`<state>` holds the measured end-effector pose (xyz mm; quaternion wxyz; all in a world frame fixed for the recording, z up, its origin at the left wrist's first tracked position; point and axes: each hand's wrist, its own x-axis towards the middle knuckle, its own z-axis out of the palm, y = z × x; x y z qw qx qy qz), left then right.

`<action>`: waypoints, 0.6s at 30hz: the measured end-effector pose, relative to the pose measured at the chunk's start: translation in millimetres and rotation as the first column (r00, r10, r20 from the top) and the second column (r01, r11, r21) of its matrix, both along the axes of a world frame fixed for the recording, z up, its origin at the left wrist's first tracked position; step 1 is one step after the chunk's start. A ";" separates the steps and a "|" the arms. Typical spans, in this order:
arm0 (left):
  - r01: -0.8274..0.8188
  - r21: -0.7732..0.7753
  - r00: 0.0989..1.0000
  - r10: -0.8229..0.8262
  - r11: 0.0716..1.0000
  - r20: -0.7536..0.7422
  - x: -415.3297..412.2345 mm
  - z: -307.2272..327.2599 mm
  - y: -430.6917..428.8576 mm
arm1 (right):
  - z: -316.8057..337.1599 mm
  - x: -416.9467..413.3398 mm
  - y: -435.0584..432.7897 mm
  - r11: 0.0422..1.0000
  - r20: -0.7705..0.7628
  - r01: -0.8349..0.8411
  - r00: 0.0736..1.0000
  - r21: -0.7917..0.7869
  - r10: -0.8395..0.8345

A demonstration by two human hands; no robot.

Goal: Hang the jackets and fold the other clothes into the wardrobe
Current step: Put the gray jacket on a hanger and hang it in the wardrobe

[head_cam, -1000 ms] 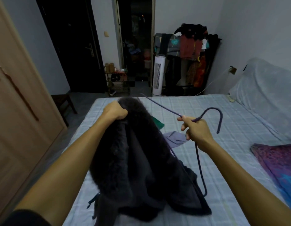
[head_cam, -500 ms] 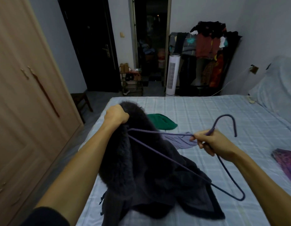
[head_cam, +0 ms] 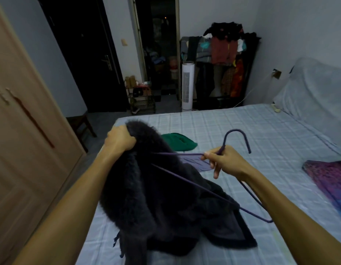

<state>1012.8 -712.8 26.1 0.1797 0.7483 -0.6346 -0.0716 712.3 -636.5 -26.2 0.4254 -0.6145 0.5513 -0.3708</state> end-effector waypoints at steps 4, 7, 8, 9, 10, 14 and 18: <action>0.056 0.000 0.998 -0.056 0.998 -0.037 -32.9 -5.4 1.9 | -9.9 38.1 -5.6 0.999 -0.030 -0.042 0.999 0.011 0.043; 0.123 -0.035 0.992 -0.123 0.992 0.002 -47.4 -9.4 0.5 | -17.9 59.5 -9.6 0.989 0.060 0.135 0.990 -0.060 -0.131; 0.165 -0.035 0.986 -0.164 0.986 0.016 -49.9 -9.6 1.3 | -19.1 64.5 -9.2 0.984 0.081 0.162 0.984 -0.070 -0.157; 0.211 -0.016 0.977 -0.210 0.977 0.048 -53.4 -8.6 3.4 | -19.6 70.0 -8.2 0.984 0.108 0.164 0.982 -0.073 -0.156; 0.270 0.023 0.958 -0.271 0.963 0.096 -57.4 -6.0 6.6 | -20.4 75.4 -7.6 0.986 0.143 0.150 0.980 -0.076 -0.138; 0.432 0.089 0.859 -0.439 0.898 0.261 -61.9 -1.9 18.6 | -25.1 83.0 -6.1 0.979 0.243 0.162 0.961 -0.122 -0.128; 0.620 0.047 0.732 -0.598 0.784 0.327 -40.2 -11.9 16.9 | -27.1 71.3 -11.9 0.967 0.283 0.207 0.946 -0.152 -0.158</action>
